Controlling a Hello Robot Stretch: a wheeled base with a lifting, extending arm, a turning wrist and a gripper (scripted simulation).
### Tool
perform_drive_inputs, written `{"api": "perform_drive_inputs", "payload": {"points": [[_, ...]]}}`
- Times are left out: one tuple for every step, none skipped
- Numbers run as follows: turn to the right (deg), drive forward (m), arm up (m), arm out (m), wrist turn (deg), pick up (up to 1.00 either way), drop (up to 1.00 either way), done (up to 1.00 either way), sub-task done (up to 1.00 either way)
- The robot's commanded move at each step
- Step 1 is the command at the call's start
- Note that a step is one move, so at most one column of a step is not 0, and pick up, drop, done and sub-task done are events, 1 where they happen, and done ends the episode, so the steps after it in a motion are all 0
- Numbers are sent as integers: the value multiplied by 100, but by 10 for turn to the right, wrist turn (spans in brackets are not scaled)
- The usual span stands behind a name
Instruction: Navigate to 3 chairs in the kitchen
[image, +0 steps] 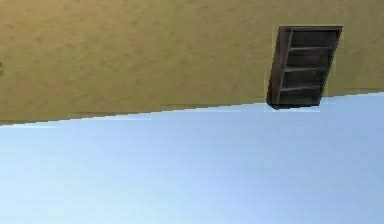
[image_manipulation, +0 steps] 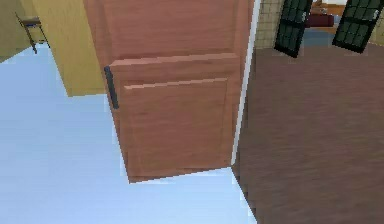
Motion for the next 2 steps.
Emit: {"api": "perform_drive_inputs", "payload": {"points": [[0,40,0,0,0,0,0,0,0],[-450,0,0,0,0,0,0,0,0]]}}
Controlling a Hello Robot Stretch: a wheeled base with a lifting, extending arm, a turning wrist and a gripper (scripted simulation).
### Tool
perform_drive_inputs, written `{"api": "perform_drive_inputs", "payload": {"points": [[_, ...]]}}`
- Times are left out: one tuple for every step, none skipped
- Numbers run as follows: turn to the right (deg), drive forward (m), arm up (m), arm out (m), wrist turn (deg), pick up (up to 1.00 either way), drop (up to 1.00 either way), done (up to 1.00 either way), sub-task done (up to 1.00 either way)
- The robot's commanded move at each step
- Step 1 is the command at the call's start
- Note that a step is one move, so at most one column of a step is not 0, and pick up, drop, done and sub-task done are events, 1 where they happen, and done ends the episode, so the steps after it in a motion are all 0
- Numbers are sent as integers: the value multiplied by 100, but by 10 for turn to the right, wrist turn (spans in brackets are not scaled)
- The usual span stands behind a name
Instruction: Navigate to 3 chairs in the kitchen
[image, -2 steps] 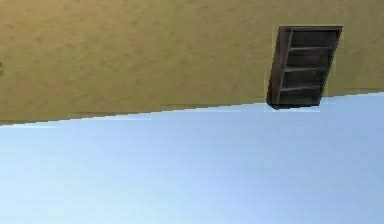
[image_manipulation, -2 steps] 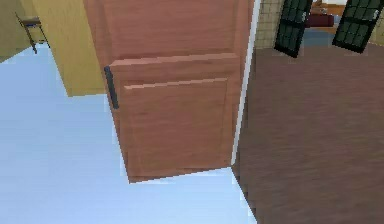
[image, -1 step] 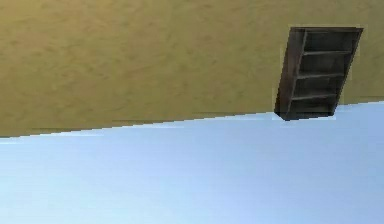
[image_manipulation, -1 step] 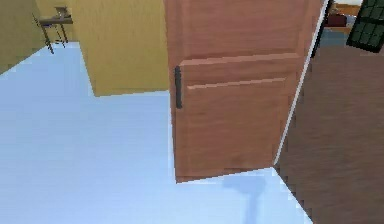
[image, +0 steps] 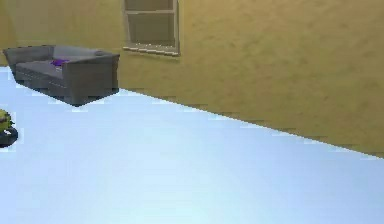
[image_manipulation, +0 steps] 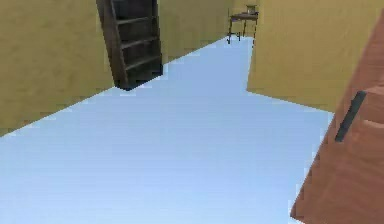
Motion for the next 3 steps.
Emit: {"api": "perform_drive_inputs", "payload": {"points": [[-390,0,0,0,0,0,0,0,0],[0,100,0,0,0,0,0,0,0],[0,100,0,0,0,0,0,0,0]]}}
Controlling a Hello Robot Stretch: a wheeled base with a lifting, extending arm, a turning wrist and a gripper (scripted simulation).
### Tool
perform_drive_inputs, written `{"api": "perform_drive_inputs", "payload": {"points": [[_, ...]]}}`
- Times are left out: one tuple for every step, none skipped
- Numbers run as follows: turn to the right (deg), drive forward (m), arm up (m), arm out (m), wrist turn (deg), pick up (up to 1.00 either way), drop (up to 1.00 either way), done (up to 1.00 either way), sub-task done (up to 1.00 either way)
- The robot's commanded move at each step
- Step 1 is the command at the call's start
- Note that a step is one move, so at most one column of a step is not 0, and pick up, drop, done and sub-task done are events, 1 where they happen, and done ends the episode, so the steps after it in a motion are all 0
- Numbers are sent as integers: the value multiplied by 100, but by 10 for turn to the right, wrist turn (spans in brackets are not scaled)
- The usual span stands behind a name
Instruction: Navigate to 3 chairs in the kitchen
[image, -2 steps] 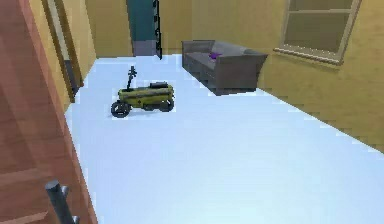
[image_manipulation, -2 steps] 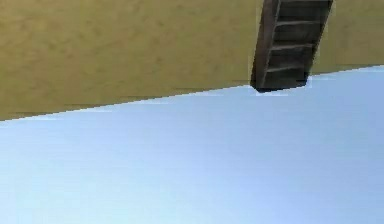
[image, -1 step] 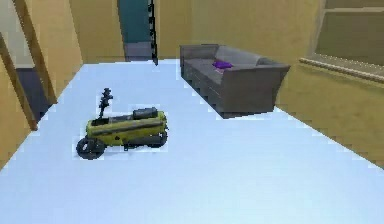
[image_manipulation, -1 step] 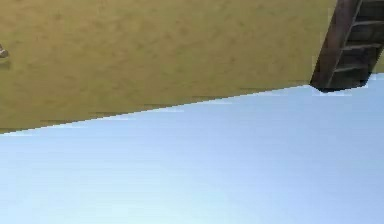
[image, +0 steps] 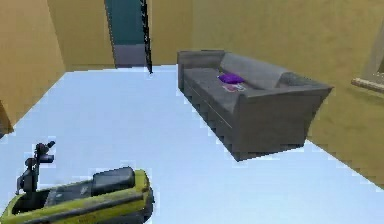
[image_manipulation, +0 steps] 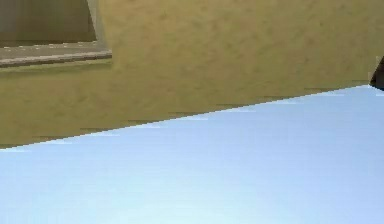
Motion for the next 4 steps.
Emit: {"api": "perform_drive_inputs", "payload": {"points": [[0,100,0,0,0,0,0,0,0],[90,0,0,0,0,0,0,0,0],[0,5,0,0,0,0,0,0,0],[-240,0,0,0,0,0,0,0,0]]}}
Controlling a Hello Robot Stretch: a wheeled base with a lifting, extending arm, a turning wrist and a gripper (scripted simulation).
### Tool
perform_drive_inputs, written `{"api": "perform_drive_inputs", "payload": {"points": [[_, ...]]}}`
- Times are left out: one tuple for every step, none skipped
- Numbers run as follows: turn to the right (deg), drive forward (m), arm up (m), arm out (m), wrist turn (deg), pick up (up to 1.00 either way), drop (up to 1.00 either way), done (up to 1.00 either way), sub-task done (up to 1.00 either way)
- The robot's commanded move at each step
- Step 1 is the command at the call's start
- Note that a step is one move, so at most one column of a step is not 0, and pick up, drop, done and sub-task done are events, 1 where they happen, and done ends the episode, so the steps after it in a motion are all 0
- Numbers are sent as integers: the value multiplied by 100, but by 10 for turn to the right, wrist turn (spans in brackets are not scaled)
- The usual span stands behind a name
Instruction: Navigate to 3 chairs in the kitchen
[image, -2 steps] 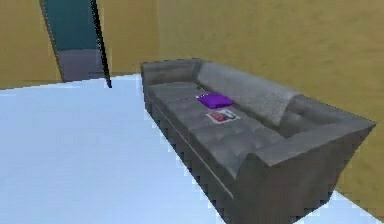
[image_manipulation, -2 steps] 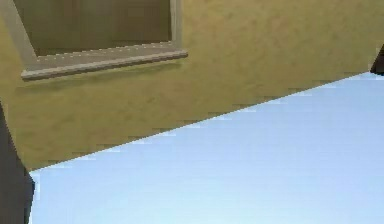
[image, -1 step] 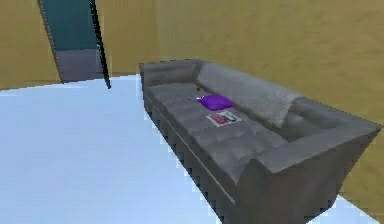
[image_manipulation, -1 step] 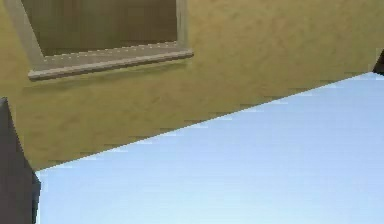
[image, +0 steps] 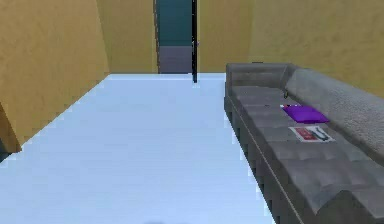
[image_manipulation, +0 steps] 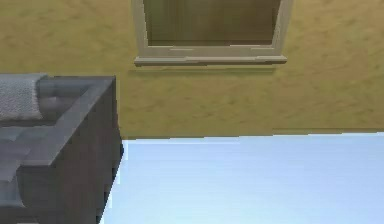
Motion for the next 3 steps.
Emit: {"api": "perform_drive_inputs", "payload": {"points": [[0,45,0,0,0,0,0,0,0],[-450,0,0,0,0,0,0,0,0],[-150,0,0,0,0,0,0,0,0]]}}
